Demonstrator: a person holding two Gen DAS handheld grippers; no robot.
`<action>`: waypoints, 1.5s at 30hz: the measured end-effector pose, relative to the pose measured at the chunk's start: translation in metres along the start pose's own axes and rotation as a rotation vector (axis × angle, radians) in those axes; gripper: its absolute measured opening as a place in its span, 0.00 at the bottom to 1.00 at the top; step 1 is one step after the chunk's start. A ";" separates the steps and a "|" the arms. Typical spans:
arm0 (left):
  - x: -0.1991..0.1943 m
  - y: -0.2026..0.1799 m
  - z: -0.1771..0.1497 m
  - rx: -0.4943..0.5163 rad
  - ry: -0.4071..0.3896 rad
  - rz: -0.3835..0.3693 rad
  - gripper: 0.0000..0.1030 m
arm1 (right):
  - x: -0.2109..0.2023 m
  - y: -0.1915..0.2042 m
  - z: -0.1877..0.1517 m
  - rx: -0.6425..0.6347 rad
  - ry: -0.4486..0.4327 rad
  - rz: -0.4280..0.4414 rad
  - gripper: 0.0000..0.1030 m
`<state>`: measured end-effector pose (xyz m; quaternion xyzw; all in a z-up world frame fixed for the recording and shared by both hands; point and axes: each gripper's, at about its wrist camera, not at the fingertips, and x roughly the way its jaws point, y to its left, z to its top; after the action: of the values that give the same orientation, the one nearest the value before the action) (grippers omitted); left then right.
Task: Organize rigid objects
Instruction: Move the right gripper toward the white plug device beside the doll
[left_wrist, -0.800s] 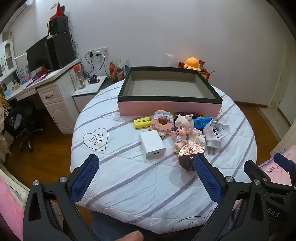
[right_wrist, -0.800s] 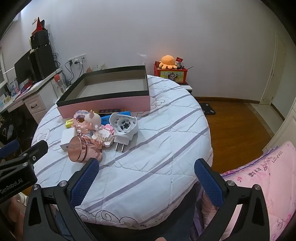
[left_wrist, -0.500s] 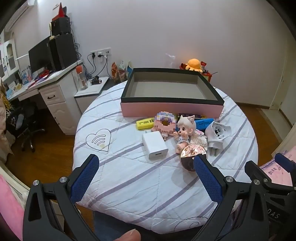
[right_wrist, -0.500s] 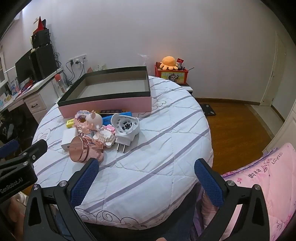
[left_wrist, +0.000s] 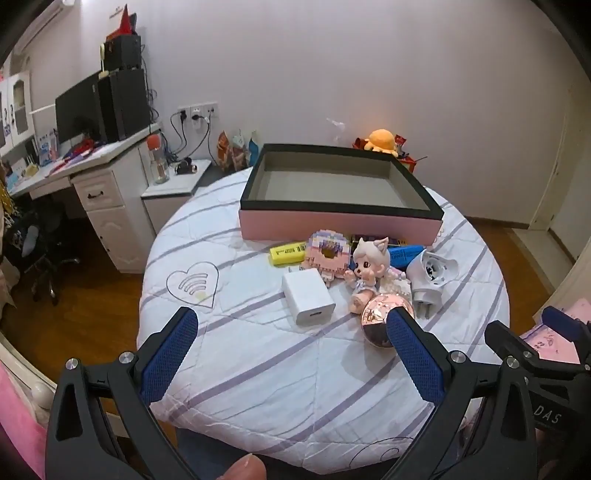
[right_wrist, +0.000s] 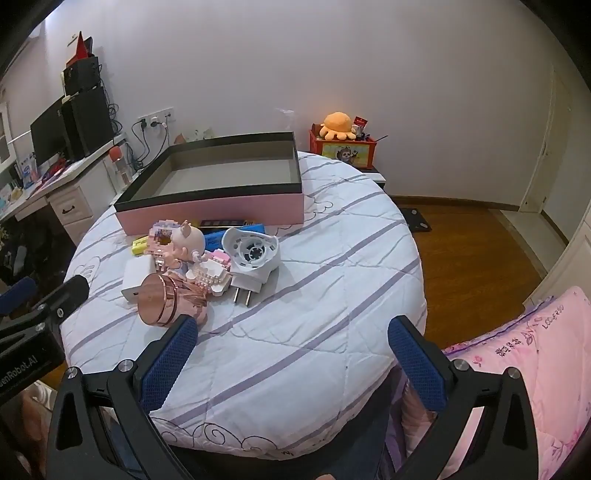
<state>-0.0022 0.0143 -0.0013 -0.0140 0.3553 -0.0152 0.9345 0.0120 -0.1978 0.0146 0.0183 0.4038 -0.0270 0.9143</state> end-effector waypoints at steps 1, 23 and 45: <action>0.001 0.001 -0.001 0.002 0.006 0.002 1.00 | 0.001 0.001 0.001 -0.006 0.002 -0.002 1.00; 0.006 0.010 -0.003 0.003 0.009 0.032 1.00 | 0.005 0.010 0.007 -0.020 -0.007 0.006 1.00; 0.026 0.012 0.009 0.004 0.016 0.048 1.00 | 0.025 0.013 0.019 -0.024 0.008 0.015 1.00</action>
<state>0.0235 0.0257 -0.0118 -0.0036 0.3630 0.0062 0.9318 0.0439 -0.1870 0.0086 0.0105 0.4078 -0.0155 0.9129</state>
